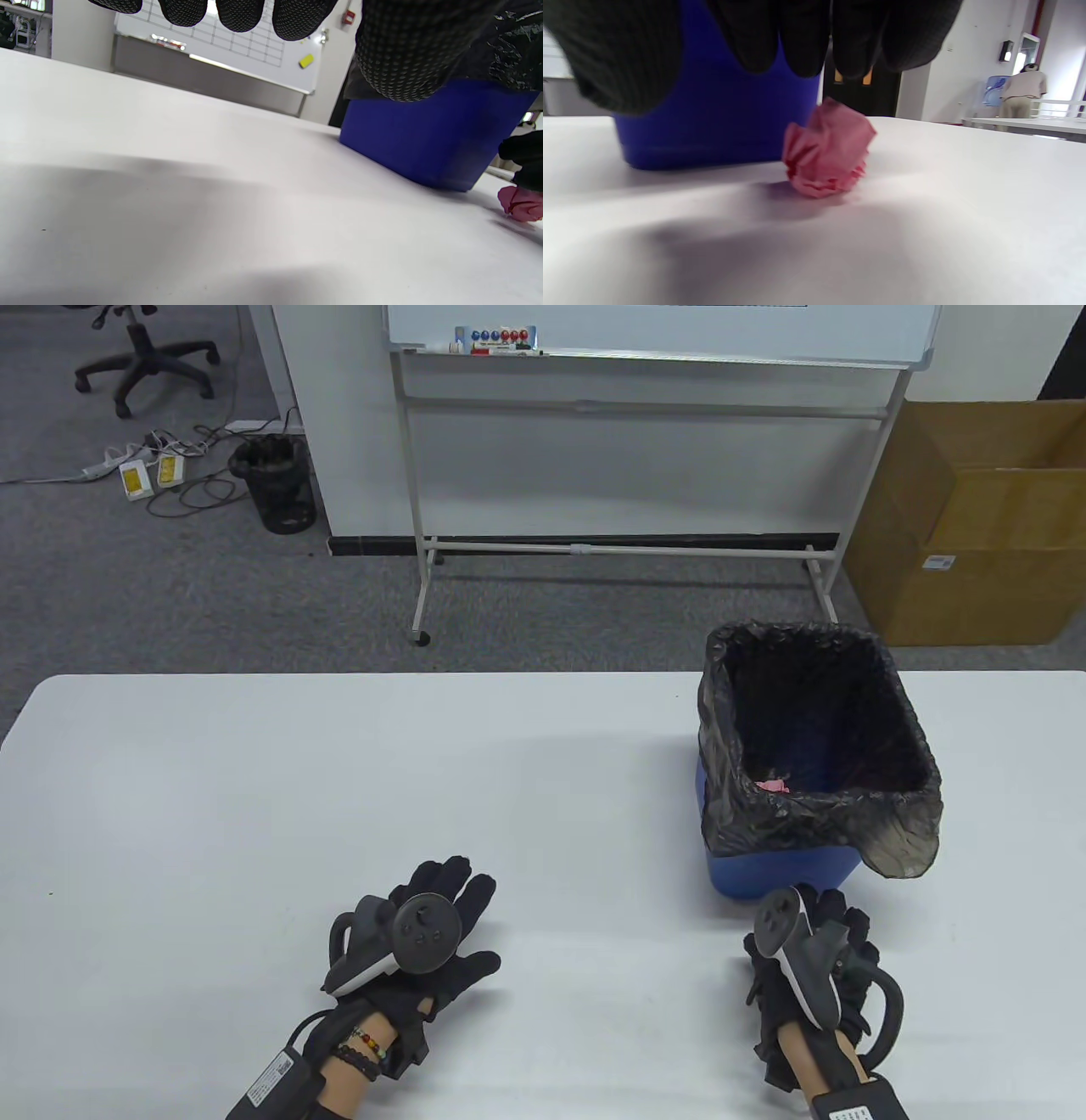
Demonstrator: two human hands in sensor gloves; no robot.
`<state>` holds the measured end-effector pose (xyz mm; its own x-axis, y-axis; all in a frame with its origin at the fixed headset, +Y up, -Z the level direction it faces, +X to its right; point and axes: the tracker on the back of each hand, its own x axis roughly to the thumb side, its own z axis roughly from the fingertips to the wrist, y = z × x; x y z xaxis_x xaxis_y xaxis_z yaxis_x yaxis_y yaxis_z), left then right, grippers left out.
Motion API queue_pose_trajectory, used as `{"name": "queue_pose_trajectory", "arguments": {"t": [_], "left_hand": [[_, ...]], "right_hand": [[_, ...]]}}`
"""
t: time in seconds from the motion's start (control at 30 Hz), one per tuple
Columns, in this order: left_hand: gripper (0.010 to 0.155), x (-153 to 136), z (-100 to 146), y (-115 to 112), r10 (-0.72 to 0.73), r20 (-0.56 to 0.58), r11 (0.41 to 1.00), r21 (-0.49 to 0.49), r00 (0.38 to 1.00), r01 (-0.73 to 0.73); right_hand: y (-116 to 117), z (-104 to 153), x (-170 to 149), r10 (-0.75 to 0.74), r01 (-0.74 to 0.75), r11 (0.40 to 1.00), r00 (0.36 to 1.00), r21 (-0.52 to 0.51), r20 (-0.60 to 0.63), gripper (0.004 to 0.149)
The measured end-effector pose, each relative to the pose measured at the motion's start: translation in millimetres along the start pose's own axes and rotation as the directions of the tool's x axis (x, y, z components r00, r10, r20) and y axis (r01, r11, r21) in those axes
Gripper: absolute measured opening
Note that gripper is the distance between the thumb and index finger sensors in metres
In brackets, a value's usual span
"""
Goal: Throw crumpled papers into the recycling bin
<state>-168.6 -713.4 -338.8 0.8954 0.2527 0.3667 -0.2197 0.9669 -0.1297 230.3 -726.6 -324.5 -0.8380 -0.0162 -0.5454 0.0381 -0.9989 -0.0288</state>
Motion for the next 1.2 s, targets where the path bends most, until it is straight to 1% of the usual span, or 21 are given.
{"name": "queue_pose_trajectory", "arguments": {"t": [0.1, 0.27, 0.43, 0.57, 0.7, 0.9, 1.03, 1.2], "left_hand": [[0.084, -1, 0, 0, -0.003, -0.004, 1.000, -0.001, 1.000, 0.003], [0.084, -2, 1, 2, -0.005, -0.011, 1.000, -0.001, 1.000, 0.005], [0.084, -2, 0, 1, -0.008, -0.015, 1.000, -0.005, 1.000, 0.008], [0.084, -2, 0, 2, -0.010, -0.015, 1.000, -0.007, 1.000, 0.010], [0.084, -2, 0, 1, -0.011, -0.014, 1.000, -0.008, 1.000, 0.011], [0.084, -2, 0, 2, -0.011, -0.012, 1.000, -0.007, 1.000, 0.011], [0.084, -2, 0, 2, -0.010, -0.010, 1.000, -0.007, 1.000, 0.010], [0.084, -2, 0, 2, -0.010, -0.010, 1.000, -0.006, 1.000, 0.010]], "right_hand": [[6, -14, -5, 0.025, -0.025, 1.000, 0.999, 0.001, -0.046, 0.086], [20, -33, -14, 0.048, -0.042, 0.998, 0.994, 0.051, -0.103, 0.084], [32, -39, -20, 0.082, -0.074, 0.995, 0.990, 0.072, -0.118, 0.075], [31, -40, -22, 0.076, -0.072, 0.997, 0.990, 0.039, -0.116, 0.066], [22, -33, -14, 0.055, -0.055, 0.998, 0.996, -0.004, -0.069, 0.060], [11, -9, 18, 0.062, -0.062, 0.998, 0.995, -0.010, 0.084, 0.061], [5, 8, 41, 0.033, -0.037, 0.999, 0.983, 0.017, 0.181, 0.061], [-3, 26, 70, -0.043, 0.017, 0.996, 0.958, 0.092, 0.283, 0.062]]}}
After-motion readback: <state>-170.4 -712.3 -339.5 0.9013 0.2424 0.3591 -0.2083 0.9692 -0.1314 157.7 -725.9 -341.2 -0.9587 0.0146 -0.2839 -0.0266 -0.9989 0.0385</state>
